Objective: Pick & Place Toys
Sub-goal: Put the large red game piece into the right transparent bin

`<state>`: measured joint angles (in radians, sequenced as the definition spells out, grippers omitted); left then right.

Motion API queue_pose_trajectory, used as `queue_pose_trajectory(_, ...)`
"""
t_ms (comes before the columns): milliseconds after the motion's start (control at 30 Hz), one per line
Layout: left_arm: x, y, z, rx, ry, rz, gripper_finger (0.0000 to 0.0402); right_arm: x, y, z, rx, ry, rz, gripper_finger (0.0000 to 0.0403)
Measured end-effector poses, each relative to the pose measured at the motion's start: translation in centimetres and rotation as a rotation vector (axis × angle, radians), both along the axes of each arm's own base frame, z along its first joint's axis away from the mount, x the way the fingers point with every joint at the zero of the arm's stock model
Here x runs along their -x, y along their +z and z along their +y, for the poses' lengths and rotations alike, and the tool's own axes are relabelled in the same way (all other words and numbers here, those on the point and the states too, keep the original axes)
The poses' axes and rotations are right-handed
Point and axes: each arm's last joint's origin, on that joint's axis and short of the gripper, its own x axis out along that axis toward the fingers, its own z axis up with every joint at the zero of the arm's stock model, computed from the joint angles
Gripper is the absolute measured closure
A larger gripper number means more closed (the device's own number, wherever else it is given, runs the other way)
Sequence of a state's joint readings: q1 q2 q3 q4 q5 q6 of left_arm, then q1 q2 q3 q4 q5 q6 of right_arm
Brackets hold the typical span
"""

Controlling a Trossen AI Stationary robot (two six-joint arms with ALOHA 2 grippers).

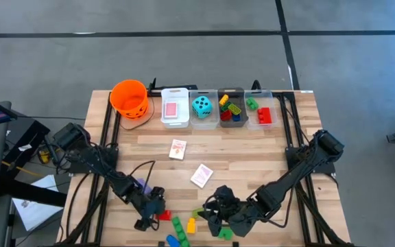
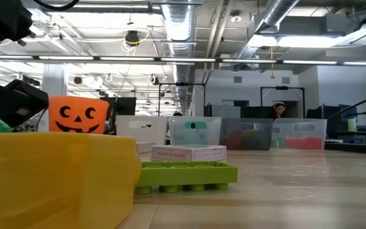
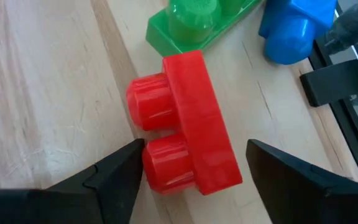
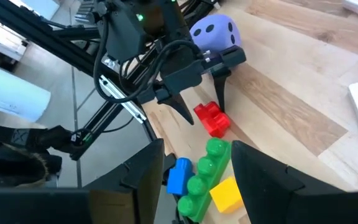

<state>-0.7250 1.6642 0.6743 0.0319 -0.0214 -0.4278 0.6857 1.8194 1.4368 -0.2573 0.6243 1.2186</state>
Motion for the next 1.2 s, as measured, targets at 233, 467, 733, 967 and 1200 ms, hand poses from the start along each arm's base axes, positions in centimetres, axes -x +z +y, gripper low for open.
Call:
queue_pose_trajectory(233, -0.1, 0.0, 0.1, 0.014, 0.086, 0.012, 0.0217, -0.2, 0.5, 0.4, 0.074, 0.092, -0.041, 0.0221)
queue_pose_trajectory(467, -0.2, 0.2, 0.2, 0.097, 0.262, 0.045, 0.0239, -0.5, 1.6, 0.5, 0.183, 0.215, -0.056, 0.0221)
queue_pose_trajectory(733, 0.3, 4.6, 0.9, 0.275, 0.366, -0.009, 0.0239, -1.4, 5.9, -0.2, 0.406, 0.326, -0.080, 0.0221)
queue_pose_trajectory(967, 0.7, 10.7, 3.6, 0.512, 0.550, -0.198, 0.0237, -2.1, 11.5, -2.6, 0.531, 0.326, -0.087, 0.0221)
queue_pose_trajectory(1200, 1.0, 15.5, 7.4, 0.570, 0.757, -0.541, 0.0233, -2.0, 17.0, -6.3, 0.725, 0.236, -0.087, 0.0221)
